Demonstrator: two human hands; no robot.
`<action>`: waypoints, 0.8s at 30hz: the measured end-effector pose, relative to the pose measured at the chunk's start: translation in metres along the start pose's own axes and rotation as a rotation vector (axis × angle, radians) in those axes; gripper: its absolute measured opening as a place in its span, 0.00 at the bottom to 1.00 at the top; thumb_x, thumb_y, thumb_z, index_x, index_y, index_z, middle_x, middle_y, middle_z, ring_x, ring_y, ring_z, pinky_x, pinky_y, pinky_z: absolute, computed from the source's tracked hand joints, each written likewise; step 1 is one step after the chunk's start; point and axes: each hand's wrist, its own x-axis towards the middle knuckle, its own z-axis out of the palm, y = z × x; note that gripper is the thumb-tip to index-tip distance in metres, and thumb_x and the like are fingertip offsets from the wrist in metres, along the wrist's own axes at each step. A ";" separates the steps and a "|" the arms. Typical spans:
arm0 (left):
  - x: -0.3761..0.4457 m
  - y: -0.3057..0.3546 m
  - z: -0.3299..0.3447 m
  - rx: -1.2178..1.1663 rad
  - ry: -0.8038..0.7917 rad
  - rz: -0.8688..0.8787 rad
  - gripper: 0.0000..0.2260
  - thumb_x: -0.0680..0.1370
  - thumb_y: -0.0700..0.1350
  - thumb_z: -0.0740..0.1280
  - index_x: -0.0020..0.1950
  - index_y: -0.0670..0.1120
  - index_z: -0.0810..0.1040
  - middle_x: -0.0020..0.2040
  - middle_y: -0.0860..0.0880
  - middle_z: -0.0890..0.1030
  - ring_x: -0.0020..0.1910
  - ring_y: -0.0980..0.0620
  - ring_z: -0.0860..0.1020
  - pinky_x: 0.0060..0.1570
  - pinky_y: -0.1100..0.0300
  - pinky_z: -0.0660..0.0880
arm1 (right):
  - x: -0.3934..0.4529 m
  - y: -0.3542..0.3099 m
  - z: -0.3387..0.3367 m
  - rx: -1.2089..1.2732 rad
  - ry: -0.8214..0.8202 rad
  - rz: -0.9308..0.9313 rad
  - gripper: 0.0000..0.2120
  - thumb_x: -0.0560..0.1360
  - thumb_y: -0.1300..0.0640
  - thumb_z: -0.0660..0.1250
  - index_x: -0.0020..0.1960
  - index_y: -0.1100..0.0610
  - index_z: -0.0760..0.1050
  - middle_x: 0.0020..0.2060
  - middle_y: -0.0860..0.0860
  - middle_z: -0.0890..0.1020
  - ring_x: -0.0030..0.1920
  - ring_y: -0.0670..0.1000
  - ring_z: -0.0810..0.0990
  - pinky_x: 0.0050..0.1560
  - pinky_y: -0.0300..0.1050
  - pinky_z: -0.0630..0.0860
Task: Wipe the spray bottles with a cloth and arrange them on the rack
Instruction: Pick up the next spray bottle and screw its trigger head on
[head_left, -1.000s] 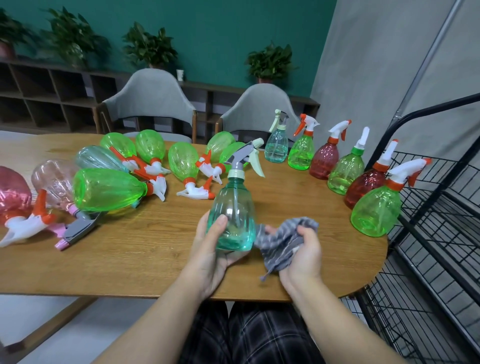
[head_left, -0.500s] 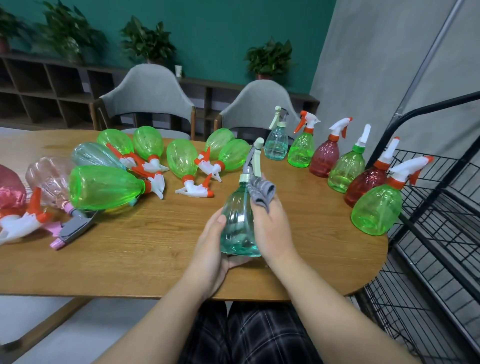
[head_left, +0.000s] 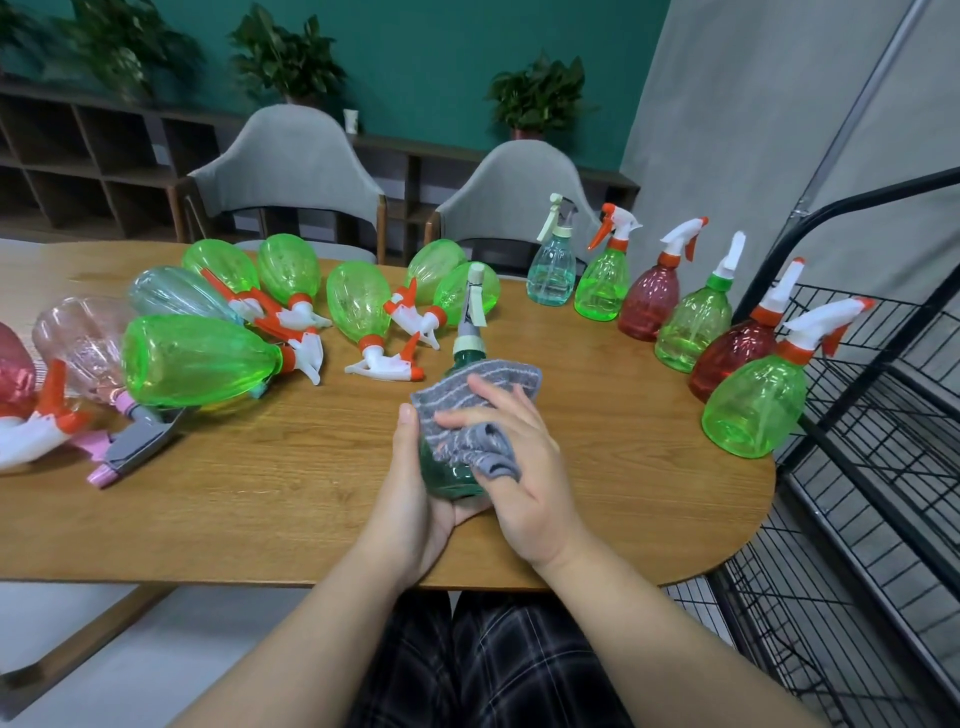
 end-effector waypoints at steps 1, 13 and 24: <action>0.000 0.000 0.000 -0.008 -0.008 -0.005 0.31 0.74 0.67 0.50 0.68 0.50 0.73 0.61 0.45 0.82 0.61 0.46 0.80 0.54 0.49 0.80 | -0.002 0.000 0.000 0.013 -0.004 -0.021 0.21 0.65 0.53 0.58 0.54 0.51 0.81 0.64 0.38 0.71 0.70 0.42 0.68 0.75 0.46 0.51; 0.000 0.000 -0.001 -0.065 0.071 0.010 0.41 0.67 0.66 0.74 0.71 0.42 0.70 0.65 0.35 0.77 0.60 0.36 0.79 0.46 0.45 0.81 | -0.004 -0.016 -0.014 0.712 0.244 0.355 0.13 0.65 0.57 0.59 0.28 0.56 0.80 0.29 0.53 0.82 0.37 0.51 0.80 0.55 0.43 0.75; -0.002 0.000 -0.004 -0.006 0.039 -0.042 0.30 0.73 0.63 0.66 0.68 0.46 0.73 0.61 0.39 0.80 0.57 0.38 0.80 0.43 0.45 0.81 | 0.037 -0.025 -0.027 0.844 0.500 0.873 0.06 0.77 0.60 0.60 0.47 0.63 0.73 0.44 0.61 0.82 0.42 0.57 0.81 0.51 0.53 0.77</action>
